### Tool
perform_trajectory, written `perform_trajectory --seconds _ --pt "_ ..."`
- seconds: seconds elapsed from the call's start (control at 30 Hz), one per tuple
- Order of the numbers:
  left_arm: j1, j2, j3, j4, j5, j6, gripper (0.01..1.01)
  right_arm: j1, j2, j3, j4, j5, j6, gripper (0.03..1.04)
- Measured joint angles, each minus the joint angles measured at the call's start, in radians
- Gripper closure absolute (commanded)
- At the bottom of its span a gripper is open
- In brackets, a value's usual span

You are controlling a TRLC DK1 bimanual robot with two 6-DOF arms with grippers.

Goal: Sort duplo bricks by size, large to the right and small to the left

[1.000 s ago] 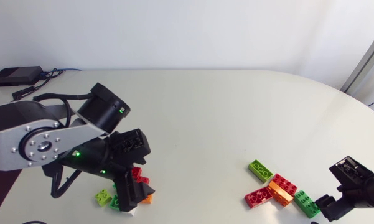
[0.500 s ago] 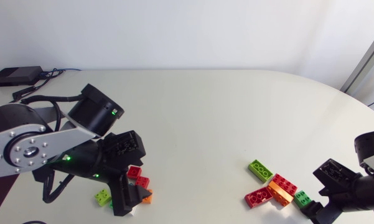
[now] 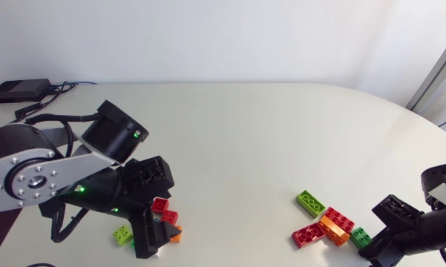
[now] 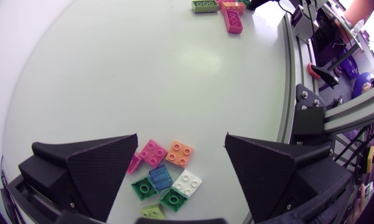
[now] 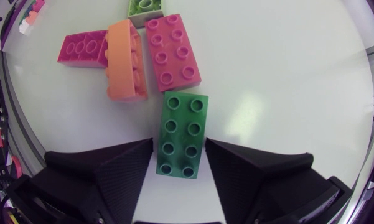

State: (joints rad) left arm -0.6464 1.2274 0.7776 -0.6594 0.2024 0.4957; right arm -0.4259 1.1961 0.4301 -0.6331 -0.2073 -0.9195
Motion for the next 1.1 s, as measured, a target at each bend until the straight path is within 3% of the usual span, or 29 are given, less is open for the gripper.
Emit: perform_trajectory --seconds 0.17,0.33,0.53,0.7,0.9,1.07,1.1 --pt "0.0 0.0 0.0 0.0 0.0 0.0 0.051 -0.001 -0.034 0.008 0.008 -0.013 -0.001 0.85" --pt "0.0 0.0 0.0 -0.013 0.0 0.0 0.051 0.038 -0.145 0.097 -0.045 -0.047 0.047 0.85" --pt "0.0 -0.003 0.0 -0.019 0.0 0.0 0.051 0.325 -0.171 0.164 -0.025 -0.047 0.2 0.85" --pt "0.0 -0.005 0.0 -0.025 0.0 0.0 0.051 0.507 -0.023 0.164 0.08 -0.047 0.296 0.85" --pt "0.0 -0.02 0.0 -0.042 0.0 0.0 0.051 0.543 0.142 0.182 0.172 -0.047 0.315 0.85" --pt "0.0 -0.022 0.0 -0.043 0.0 -0.001 0.051 0.551 0.179 0.176 0.173 -0.028 0.317 0.83" --pt "-0.001 -0.022 0.0 -0.043 0.0 -0.001 0.051 0.551 0.179 0.173 0.172 -0.025 0.317 0.77"
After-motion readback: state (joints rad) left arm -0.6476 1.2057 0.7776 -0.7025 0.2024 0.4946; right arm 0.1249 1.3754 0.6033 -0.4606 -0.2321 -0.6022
